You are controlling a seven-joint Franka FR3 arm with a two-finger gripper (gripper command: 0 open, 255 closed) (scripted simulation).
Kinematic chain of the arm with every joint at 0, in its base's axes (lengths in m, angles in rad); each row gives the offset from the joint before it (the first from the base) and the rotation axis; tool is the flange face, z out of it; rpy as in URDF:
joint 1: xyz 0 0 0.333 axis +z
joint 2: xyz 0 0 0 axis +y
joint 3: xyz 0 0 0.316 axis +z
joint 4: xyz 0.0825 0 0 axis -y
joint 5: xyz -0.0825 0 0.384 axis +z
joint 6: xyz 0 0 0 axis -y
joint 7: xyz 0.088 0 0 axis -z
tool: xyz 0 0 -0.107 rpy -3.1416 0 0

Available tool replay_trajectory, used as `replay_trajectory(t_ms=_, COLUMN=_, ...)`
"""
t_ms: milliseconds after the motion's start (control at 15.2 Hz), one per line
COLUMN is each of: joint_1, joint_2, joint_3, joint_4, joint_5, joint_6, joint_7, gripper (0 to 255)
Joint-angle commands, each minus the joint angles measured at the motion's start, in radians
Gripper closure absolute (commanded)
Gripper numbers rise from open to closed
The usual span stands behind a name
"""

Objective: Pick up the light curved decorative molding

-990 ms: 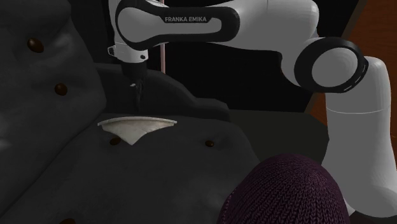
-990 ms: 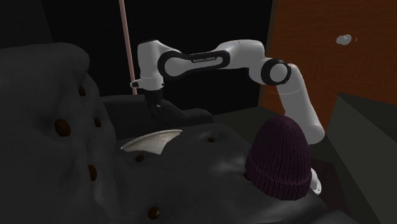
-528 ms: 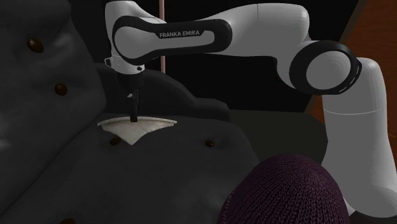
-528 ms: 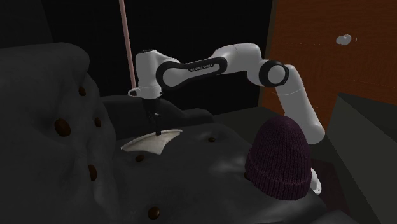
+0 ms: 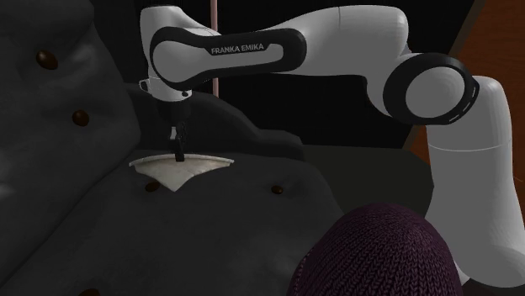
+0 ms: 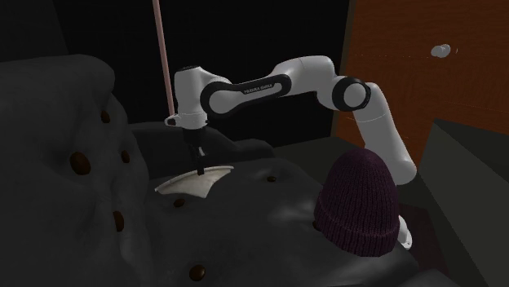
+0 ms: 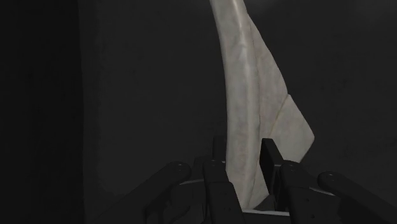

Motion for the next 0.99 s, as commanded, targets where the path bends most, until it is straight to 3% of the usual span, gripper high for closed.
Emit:
replay_trajectory(t_ms=0, joint_1=0.000, joint_2=0.000, joint_3=0.000, joint_4=0.000, joint_5=0.000, joint_6=0.000, joint_7=0.000, gripper=255)
replay_trajectory(t_ms=198, joint_1=0.000, joint_2=-0.001, joint_3=0.000, joint_4=-0.005, joint_5=0.000, joint_6=0.003, joint_7=0.001, gripper=255)
replay_trajectory(t_ms=924, joint_1=0.018, joint_2=0.026, joint_3=0.001, joint_4=0.187, joint_5=-0.004, joint_6=-0.161, joint_7=-0.007, gripper=255)
